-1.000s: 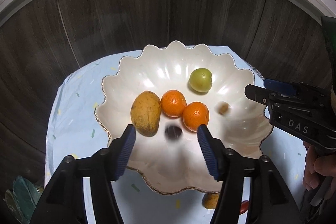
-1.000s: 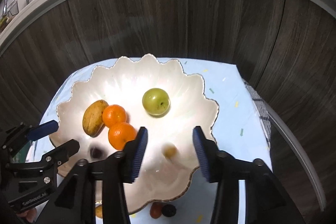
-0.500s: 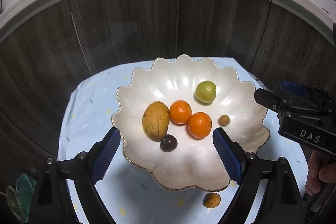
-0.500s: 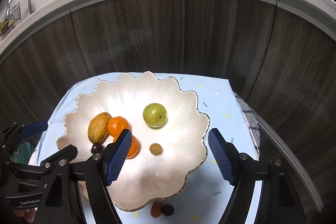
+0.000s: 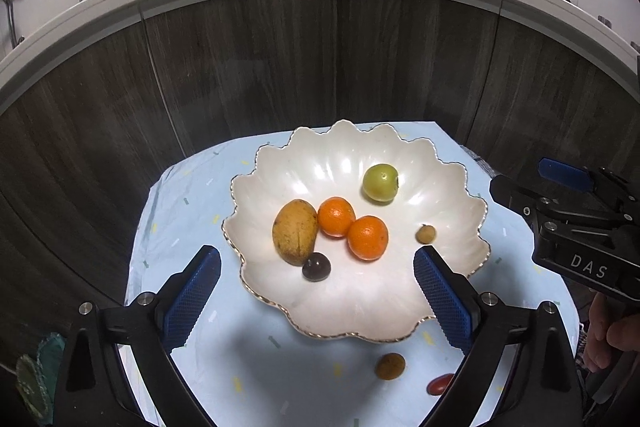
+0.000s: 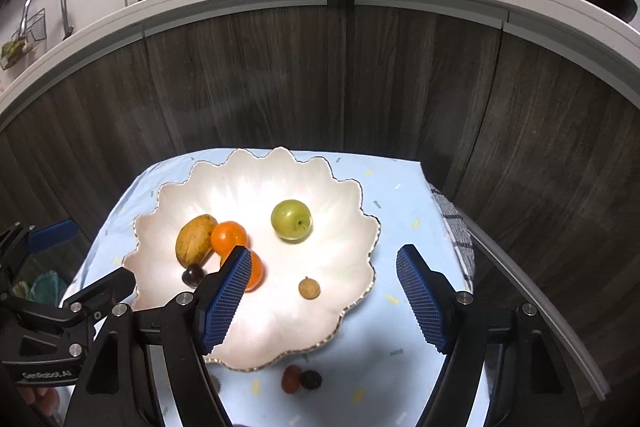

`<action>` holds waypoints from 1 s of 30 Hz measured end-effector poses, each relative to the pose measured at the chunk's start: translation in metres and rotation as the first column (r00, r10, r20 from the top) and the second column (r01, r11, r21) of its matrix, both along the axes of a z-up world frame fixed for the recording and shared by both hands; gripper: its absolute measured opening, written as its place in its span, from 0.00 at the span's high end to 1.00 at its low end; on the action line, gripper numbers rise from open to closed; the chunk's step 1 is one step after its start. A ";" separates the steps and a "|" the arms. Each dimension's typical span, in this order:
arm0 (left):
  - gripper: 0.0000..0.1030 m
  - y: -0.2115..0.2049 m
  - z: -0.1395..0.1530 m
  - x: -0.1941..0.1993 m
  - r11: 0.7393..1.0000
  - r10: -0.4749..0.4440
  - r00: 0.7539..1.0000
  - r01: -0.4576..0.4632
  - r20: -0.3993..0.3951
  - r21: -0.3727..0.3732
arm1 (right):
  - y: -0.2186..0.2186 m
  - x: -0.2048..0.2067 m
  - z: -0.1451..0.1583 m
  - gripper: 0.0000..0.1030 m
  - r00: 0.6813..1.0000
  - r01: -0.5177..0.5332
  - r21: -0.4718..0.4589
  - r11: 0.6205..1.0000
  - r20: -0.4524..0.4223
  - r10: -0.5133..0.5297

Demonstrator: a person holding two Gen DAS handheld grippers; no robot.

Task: Organize fruits
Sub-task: 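Withdraw both open tools from the bowl toward the remaining fruits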

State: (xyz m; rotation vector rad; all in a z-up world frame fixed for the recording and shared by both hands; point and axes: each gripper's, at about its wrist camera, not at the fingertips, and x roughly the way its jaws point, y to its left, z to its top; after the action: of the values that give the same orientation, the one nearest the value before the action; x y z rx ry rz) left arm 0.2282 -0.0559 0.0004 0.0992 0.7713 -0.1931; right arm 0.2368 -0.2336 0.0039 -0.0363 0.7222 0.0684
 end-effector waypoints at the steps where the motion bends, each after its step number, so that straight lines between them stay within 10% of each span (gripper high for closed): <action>1: 0.04 -0.001 0.000 -0.002 1.000 -0.003 1.000 0.003 0.000 0.000 | -0.001 -0.002 0.000 0.27 1.000 0.000 0.000 1.000 0.001 0.000; 30: 0.05 -0.017 -0.012 -0.058 0.999 -0.014 1.000 0.013 0.022 0.036 | -0.010 -0.046 -0.020 0.27 0.998 -0.060 -0.040 0.997 -0.009 0.060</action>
State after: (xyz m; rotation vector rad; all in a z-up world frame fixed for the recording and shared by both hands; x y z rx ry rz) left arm 0.1698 -0.0731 -0.0115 0.1398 0.7521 -0.1906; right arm 0.1910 -0.2440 -0.0165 -0.0967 0.7305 0.1115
